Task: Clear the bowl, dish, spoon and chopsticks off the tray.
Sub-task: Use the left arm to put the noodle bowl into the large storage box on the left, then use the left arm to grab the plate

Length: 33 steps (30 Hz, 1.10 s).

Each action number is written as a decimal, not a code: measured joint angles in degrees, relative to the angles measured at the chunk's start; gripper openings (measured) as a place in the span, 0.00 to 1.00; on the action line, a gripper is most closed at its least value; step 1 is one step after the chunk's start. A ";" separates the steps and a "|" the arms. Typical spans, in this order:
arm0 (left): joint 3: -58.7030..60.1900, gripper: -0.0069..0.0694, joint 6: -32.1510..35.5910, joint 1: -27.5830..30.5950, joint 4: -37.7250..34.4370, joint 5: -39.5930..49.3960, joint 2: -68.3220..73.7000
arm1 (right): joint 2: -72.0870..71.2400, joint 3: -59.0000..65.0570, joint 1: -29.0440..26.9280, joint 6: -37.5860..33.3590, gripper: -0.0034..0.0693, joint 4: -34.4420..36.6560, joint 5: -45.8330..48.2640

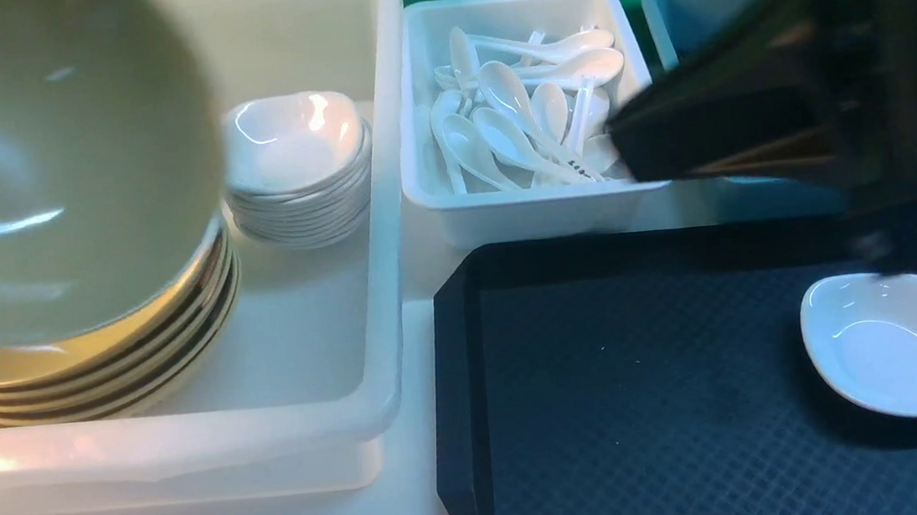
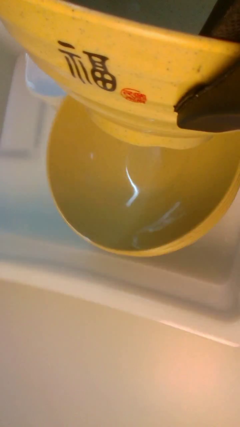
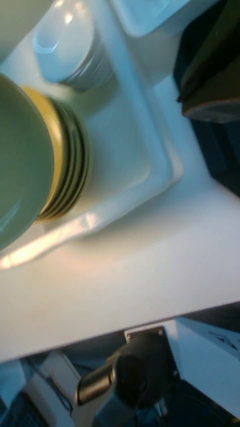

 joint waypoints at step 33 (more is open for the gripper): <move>5.04 0.82 7.80 8.01 -5.31 -7.60 17.83 | 3.84 -0.24 3.89 1.87 0.10 -12.79 1.07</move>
